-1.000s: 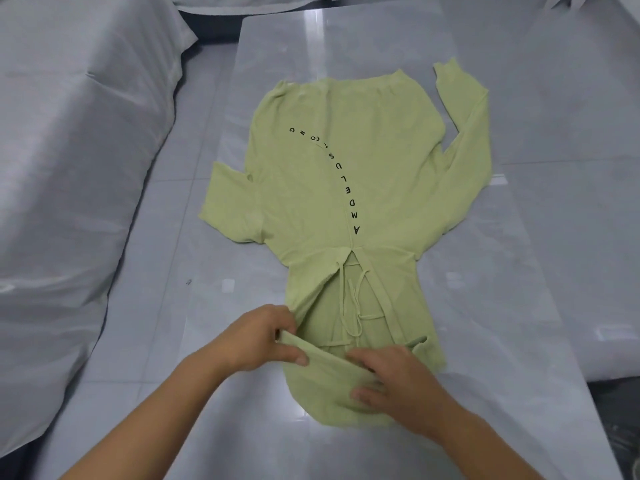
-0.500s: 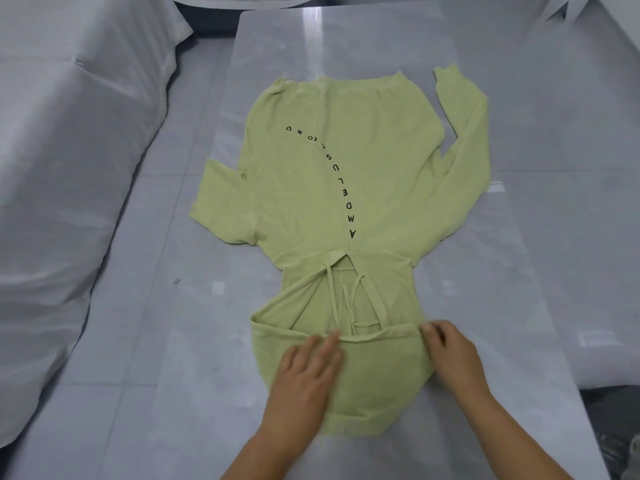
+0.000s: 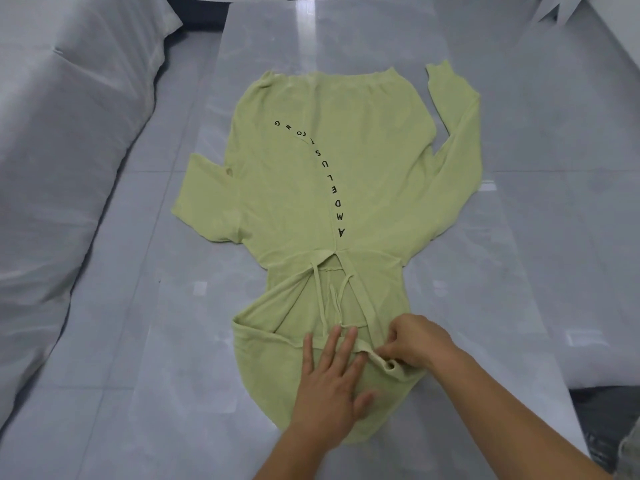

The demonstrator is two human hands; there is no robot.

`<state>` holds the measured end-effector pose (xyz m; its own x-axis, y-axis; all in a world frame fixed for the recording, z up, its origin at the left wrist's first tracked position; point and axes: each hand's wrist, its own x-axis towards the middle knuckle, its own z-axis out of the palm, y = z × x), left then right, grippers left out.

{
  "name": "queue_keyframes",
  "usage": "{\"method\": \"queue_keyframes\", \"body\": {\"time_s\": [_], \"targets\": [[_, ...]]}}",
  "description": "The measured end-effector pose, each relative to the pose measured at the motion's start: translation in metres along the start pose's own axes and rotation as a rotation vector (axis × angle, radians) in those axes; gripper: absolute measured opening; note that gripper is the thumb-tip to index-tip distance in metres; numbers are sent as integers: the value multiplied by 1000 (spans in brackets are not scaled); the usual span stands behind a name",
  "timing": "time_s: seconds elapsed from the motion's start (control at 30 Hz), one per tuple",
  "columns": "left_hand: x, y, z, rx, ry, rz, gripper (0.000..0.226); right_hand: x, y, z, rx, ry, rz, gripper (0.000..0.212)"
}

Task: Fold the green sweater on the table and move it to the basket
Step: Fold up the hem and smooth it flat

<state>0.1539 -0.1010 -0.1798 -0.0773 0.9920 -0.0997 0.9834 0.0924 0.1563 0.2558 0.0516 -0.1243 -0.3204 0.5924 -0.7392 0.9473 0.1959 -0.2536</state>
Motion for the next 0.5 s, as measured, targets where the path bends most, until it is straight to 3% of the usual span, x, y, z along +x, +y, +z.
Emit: {"method": "queue_keyframes", "body": {"time_s": [0.07, 0.2, 0.27, 0.4, 0.43, 0.5], "targets": [[3, -2, -2, -27, 51, -7, 45, -4, -6, -1, -81, -1, -20, 33], [8, -6, 2, -58, 143, 9, 28, -12, -8, -1, -236, 31, -52, 16], [12, -8, 3, -80, 190, 13, 25, -12, 7, -11, 2, 39, -51, 11], [23, -12, 0, -79, 259, 44, 23, -23, 52, -34, 785, 121, 63, 19], [25, -11, -2, -70, 273, 41, 21, -24, 62, -35, 886, 167, 112, 18], [26, -6, -6, -47, 306, 47, 22, -22, 71, -29, 823, 254, 132, 18]]}}
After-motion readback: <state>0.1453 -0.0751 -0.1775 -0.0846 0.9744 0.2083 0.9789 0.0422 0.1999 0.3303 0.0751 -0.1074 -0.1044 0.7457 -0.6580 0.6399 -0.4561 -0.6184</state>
